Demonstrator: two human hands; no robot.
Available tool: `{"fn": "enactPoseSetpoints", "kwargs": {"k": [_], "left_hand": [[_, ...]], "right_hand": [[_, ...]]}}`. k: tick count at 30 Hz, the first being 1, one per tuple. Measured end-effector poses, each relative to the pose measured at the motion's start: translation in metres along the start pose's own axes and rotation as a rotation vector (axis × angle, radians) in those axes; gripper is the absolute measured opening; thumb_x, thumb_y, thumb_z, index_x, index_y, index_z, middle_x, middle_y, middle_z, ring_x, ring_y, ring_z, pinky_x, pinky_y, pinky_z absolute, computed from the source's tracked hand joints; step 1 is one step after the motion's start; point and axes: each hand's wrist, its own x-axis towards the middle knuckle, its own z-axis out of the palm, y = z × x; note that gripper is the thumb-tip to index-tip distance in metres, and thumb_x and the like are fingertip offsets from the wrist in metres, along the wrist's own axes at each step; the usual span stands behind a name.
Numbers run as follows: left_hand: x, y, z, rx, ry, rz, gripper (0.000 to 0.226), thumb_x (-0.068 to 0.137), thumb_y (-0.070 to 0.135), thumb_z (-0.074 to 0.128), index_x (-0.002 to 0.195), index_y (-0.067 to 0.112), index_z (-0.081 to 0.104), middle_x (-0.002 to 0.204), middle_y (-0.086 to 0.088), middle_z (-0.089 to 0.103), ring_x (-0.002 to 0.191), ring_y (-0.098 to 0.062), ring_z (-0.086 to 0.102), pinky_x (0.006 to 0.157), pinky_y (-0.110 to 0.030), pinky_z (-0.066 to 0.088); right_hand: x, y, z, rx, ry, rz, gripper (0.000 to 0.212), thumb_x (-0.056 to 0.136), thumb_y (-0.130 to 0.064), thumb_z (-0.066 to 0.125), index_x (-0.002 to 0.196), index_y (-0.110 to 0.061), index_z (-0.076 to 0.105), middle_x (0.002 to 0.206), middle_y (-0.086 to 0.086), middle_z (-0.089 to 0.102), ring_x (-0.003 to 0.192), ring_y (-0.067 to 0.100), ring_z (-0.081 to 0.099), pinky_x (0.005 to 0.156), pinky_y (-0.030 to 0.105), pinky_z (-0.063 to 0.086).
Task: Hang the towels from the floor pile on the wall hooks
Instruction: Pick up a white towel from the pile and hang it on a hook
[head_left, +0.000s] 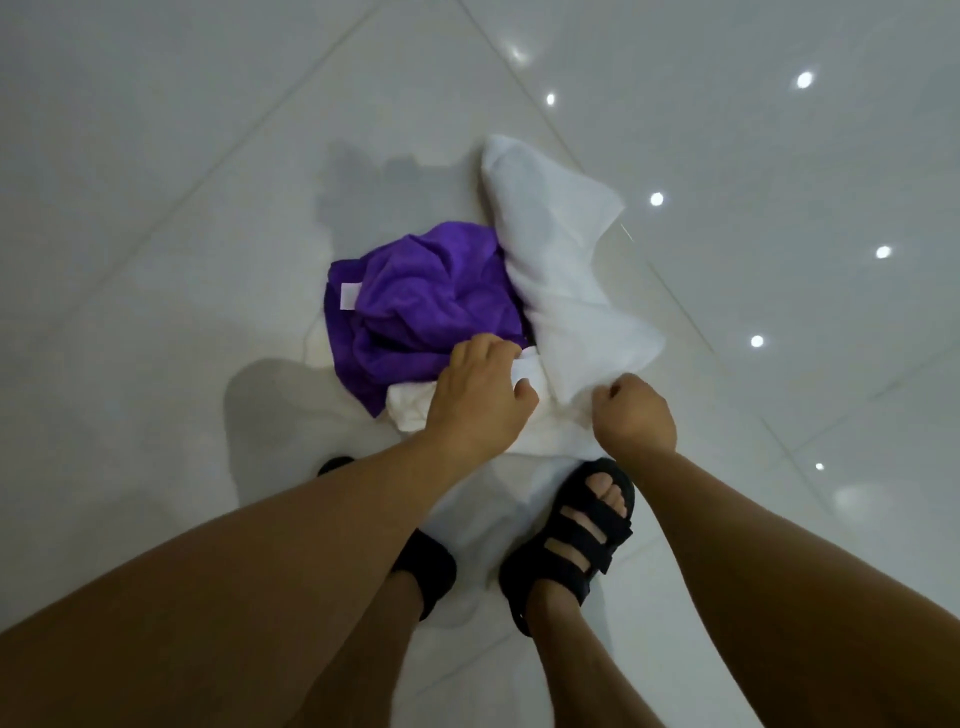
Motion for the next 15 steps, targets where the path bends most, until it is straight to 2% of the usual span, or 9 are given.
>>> {"fn": "enactPoseSetpoints", "kwargs": {"k": [3,8,9,11,13,15], "left_hand": [[-0.010,0.006,-0.022,-0.003,-0.025,0.000,0.040,0.089,0.031,0.057,0.124,0.013,0.052,0.125,-0.006,0.049,0.117,-0.025,0.042,0.097,-0.035,0.038],[-0.042,0.046,-0.093,-0.135,-0.159,0.055,0.064,0.082,0.043,0.066,0.137,0.021,0.041,0.135,0.001,0.044,0.123,-0.020,0.042,0.098,-0.029,0.035],[-0.049,0.059,-0.112,-0.179,-0.147,0.065,0.058,0.083,0.043,0.066,0.133,0.023,0.044,0.130,0.003,0.049,0.120,-0.018,0.046,0.097,-0.030,0.040],[-0.063,0.084,-0.156,-0.248,-0.099,0.093,0.034,0.087,0.038,0.062,0.117,0.025,0.052,0.109,0.008,0.058,0.103,-0.017,0.057,0.086,-0.034,0.050],[-0.079,0.108,-0.204,-0.266,-0.048,0.133,0.021,0.092,0.033,0.055,0.110,0.022,0.054,0.095,0.005,0.063,0.088,-0.019,0.062,0.076,-0.039,0.054],[-0.099,0.125,-0.252,-0.262,-0.004,0.186,0.015,0.096,0.026,0.049,0.106,0.017,0.055,0.082,0.004,0.062,0.078,-0.020,0.062,0.066,-0.033,0.052]], "right_hand": [[-0.021,-0.021,-0.025,0.117,0.077,-0.103,0.026,0.095,-0.031,0.044,0.081,-0.012,0.052,0.073,0.004,0.056,0.065,0.019,0.052,0.058,0.029,0.038],[-0.087,-0.080,-0.104,0.478,0.095,-0.275,0.025,0.091,-0.025,0.051,0.069,-0.015,0.048,0.075,0.012,0.066,0.072,0.027,0.062,0.067,0.032,0.047],[-0.106,-0.094,-0.122,0.515,0.104,-0.327,0.024,0.090,-0.025,0.053,0.069,-0.013,0.049,0.072,0.011,0.066,0.071,0.026,0.064,0.066,0.033,0.049],[-0.146,-0.120,-0.158,0.559,0.125,-0.416,0.023,0.085,-0.023,0.056,0.067,-0.011,0.050,0.063,0.005,0.063,0.063,0.021,0.063,0.061,0.033,0.050],[-0.185,-0.146,-0.197,0.604,0.170,-0.477,0.024,0.081,-0.024,0.057,0.062,-0.014,0.046,0.055,-0.004,0.052,0.053,0.012,0.052,0.055,0.030,0.045],[-0.225,-0.168,-0.234,0.660,0.201,-0.511,0.024,0.074,-0.028,0.055,0.059,-0.017,0.041,0.052,-0.008,0.044,0.050,0.009,0.042,0.053,0.030,0.040]]}}
